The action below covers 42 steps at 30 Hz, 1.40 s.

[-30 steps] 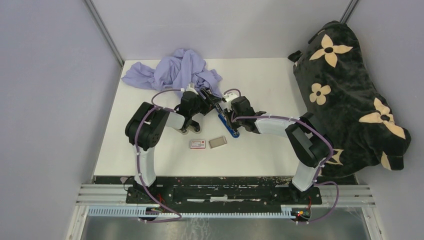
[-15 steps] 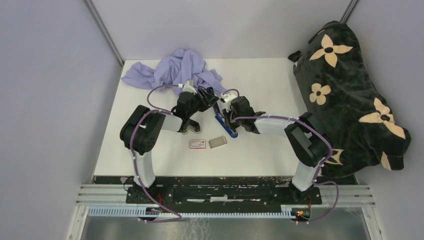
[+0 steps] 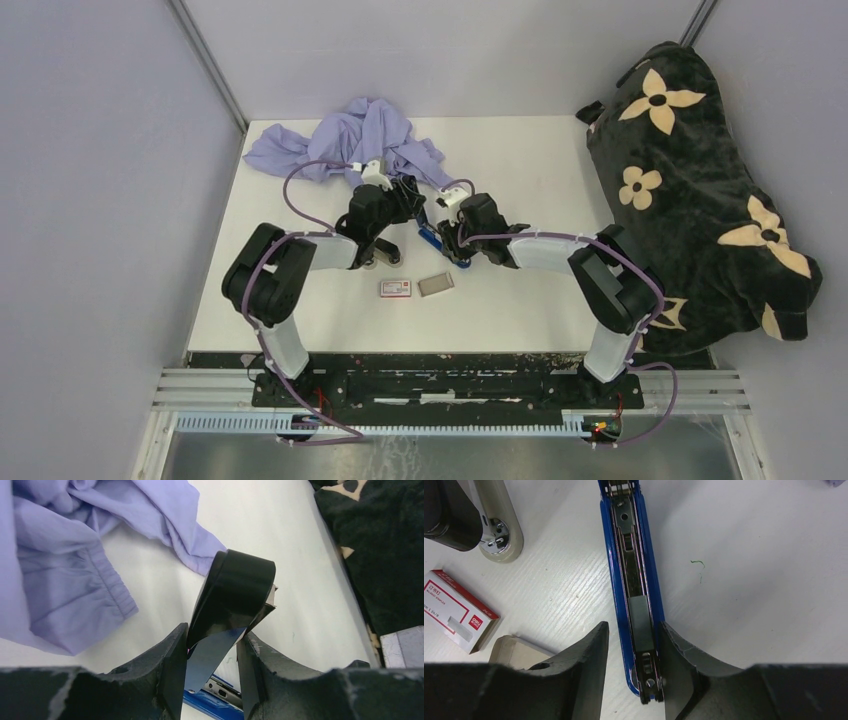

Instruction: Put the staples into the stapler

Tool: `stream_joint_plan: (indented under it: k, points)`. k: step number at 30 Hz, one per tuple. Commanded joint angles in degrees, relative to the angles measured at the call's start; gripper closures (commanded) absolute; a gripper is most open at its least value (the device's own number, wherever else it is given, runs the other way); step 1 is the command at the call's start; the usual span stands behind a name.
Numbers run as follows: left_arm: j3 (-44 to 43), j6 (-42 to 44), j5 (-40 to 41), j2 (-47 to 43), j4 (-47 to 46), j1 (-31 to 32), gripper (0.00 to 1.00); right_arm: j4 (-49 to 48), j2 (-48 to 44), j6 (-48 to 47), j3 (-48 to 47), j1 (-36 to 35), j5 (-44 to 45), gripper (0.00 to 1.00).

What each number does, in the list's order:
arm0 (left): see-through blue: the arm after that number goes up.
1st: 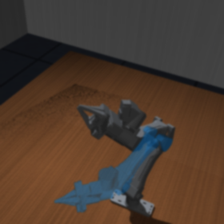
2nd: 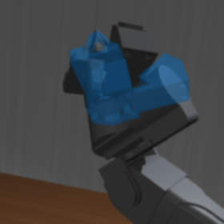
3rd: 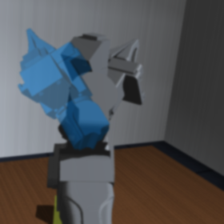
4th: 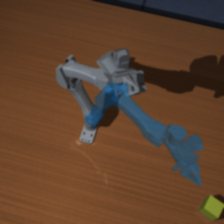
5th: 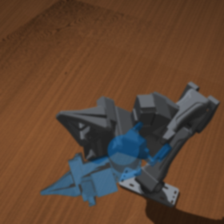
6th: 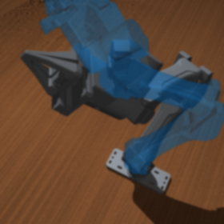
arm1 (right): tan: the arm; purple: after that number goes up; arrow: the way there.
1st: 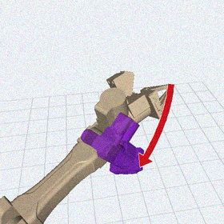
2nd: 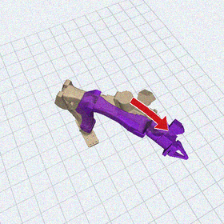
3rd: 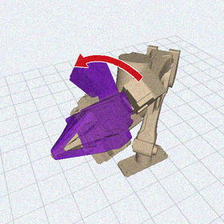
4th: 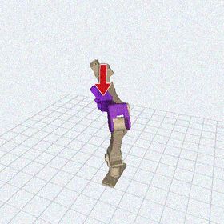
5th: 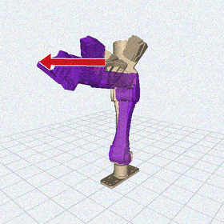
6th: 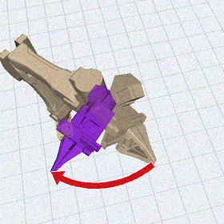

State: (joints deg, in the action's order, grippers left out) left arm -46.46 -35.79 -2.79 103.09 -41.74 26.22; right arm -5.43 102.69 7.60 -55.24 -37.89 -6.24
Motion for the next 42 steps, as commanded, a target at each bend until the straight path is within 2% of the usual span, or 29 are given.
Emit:
stream_joint_plan:
  k: [1, 11, 21, 27, 33, 42]
  points:
    - [-0.4, 6.9, 4.0, -4.1, -3.1, 0.1, 0.55, -0.2, -2.9, -1.0, -0.2, -0.1, -0.5, 0.54]
    - [-0.3, 12.6, 5.8, -5.6, -2.9, 0.1, 0.54, -1.5, -2.8, -2.9, 1.7, -0.2, 1.1, 0.61]
    - [2.5, 18.1, 7.6, -6.8, -2.9, 2.1, 0.53, -5.7, -2.0, -4.6, 3.1, -0.3, -0.7, 0.86]
    - [4.1, 24.2, 15.3, -8.2, -0.6, 7.6, 0.48, -9.9, -0.8, -5.1, 4.0, -0.3, -1.7, 0.94]
    - [6.5, 26.6, 20.8, -10.2, -0.5, 10.9, 0.42, -14.0, 0.5, -4.9, 4.9, -0.3, -2.9, 0.97]
    - [7.6, 28.3, 24.5, -10.3, -0.7, 15.1, 0.35, -18.7, 2.1, -4.4, 5.9, -0.3, -3.2, 0.98]
